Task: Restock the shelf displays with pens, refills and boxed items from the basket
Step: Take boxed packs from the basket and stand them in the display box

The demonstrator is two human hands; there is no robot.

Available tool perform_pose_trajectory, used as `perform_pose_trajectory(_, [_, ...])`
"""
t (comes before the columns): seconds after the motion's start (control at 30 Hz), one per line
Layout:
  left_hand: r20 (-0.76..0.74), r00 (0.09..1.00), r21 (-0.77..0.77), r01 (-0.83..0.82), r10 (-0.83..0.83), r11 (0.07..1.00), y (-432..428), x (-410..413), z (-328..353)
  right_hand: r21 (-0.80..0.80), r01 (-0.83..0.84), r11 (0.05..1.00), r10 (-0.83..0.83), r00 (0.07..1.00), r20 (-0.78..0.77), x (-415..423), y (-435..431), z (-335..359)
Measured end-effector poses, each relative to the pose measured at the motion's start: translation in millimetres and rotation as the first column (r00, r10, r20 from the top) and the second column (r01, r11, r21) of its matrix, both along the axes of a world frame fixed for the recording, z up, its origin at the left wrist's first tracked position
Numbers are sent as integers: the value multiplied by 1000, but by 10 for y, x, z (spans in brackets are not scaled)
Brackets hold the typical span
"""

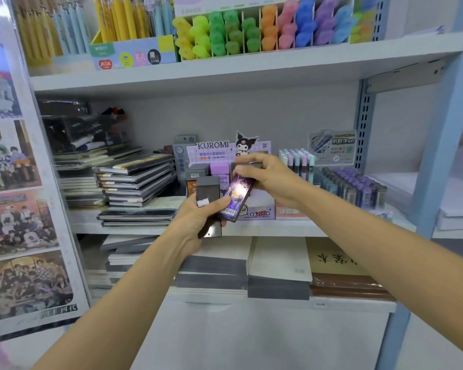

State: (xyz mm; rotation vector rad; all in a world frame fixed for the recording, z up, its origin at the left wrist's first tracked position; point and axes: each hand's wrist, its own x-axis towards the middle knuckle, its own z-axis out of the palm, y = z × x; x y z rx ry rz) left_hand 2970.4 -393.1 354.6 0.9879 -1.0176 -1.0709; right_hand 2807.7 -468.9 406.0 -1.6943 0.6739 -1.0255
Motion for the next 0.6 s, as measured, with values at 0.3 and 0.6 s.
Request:
perform_pose_trajectory(0.3, [-9,999,-49,-34,34,998,20,83,11,-126,167,978,-171,985,-16,-100,-116,182])
perform_pose_trajectory(0.6, [-78,994,67,-65,70,996,-11,191,-29,-530,367,764,-481,872,-90,36,-396,243])
